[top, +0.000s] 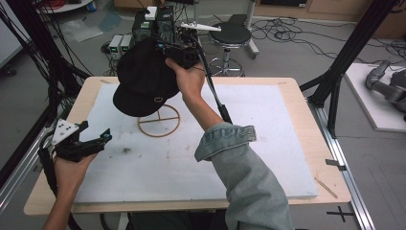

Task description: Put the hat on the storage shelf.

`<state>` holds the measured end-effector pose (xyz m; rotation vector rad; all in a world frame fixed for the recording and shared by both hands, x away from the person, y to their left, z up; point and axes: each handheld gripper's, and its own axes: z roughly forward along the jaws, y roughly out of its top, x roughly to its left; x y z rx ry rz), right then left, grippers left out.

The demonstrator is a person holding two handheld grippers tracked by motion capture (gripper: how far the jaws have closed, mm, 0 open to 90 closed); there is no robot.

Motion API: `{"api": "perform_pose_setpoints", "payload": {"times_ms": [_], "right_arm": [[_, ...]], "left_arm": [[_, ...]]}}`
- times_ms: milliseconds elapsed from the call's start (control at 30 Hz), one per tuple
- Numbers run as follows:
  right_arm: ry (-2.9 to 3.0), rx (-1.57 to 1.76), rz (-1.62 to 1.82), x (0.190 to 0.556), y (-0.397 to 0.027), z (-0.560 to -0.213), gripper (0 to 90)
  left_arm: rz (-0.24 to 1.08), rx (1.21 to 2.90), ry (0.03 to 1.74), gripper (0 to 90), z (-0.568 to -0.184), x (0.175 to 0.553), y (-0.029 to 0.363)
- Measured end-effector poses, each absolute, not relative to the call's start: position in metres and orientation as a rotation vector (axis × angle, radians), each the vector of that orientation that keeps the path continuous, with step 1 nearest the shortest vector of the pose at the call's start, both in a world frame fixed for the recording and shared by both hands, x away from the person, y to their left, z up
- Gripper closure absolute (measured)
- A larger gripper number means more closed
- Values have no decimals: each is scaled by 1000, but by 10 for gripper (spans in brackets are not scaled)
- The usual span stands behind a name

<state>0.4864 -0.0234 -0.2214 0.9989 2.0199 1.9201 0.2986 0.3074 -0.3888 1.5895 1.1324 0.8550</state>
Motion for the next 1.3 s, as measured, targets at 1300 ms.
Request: {"api": "perform_pose_setpoints", "payload": {"times_ms": [1300], "right_arm": [[2041,1030,1697,489,-31,-237,465]], "left_arm": [[854,1590,1130,151,-389,298,307]]}}
